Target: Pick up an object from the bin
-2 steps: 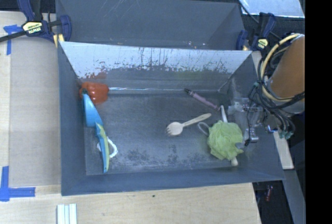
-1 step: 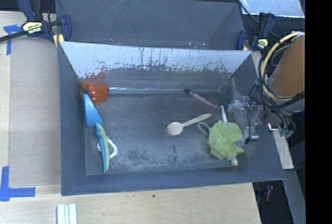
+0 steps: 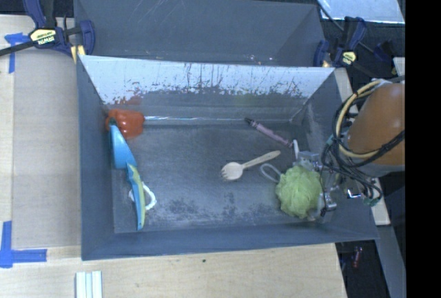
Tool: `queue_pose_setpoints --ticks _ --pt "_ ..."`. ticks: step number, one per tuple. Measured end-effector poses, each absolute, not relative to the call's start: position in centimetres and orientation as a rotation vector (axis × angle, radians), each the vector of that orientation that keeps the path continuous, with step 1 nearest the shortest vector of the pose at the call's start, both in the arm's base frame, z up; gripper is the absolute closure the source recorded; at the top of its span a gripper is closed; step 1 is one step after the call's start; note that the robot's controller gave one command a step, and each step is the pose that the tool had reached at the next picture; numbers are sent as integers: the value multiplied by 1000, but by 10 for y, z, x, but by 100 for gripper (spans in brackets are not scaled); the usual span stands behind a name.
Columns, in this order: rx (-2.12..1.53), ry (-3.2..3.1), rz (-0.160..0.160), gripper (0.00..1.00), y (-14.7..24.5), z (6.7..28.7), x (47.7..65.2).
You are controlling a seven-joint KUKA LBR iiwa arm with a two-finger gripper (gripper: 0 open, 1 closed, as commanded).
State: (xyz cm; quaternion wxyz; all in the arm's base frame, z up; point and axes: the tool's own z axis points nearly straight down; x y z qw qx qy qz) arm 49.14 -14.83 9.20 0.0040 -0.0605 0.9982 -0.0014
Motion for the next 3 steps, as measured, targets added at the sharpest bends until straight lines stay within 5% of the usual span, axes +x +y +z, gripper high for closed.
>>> queue_pose_setpoints --ticks 1,3 --pt "-391 3108 -5 0 -156 121 487" --pt "-1249 2870 -14 0 -128 74 489"
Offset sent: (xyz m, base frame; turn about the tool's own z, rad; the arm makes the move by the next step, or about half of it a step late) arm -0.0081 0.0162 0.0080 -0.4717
